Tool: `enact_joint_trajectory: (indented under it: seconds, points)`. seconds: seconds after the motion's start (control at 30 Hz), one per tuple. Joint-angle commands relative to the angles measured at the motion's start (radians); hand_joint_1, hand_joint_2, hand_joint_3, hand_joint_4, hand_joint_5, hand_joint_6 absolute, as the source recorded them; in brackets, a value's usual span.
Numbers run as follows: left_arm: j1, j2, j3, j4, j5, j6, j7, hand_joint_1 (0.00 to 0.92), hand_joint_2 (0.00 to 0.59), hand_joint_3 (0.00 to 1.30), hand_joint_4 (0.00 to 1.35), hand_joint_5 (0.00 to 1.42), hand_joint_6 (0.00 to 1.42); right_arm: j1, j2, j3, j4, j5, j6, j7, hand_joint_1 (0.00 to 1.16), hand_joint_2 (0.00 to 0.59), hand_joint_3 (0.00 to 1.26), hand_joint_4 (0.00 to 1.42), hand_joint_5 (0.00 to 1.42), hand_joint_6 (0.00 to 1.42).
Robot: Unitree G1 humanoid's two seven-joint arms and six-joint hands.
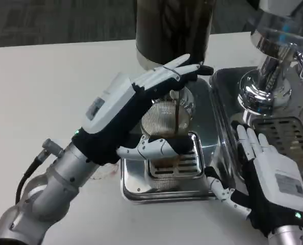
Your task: Grasp the cup under the faucet to collect the drink, then remove the cup.
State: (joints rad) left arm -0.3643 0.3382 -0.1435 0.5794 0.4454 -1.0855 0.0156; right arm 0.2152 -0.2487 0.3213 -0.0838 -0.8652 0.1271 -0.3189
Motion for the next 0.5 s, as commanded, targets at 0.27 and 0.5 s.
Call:
enact_joint_trajectory:
  seconds: [0.27, 0.5]
  points:
    - [0.017, 0.026, -0.058, -0.005, 0.072, -0.007, 0.046, 0.000, 0.128, 0.26, 0.11, 0.29, 0.22, -0.122, -0.042, -0.084, 0.139, 0.300, -0.266, 0.084, 0.40, 0.279, 0.00, 0.00, 0.00, 0.13]
    - [0.018, 0.030, -0.068, -0.005, 0.064, -0.002, 0.058, 0.000, 0.130, 0.27, 0.12, 0.29, 0.21, -0.201, -0.041, -0.096, 0.220, 0.389, -0.301, 0.172, 0.48, 0.225, 0.00, 0.00, 0.00, 0.05]
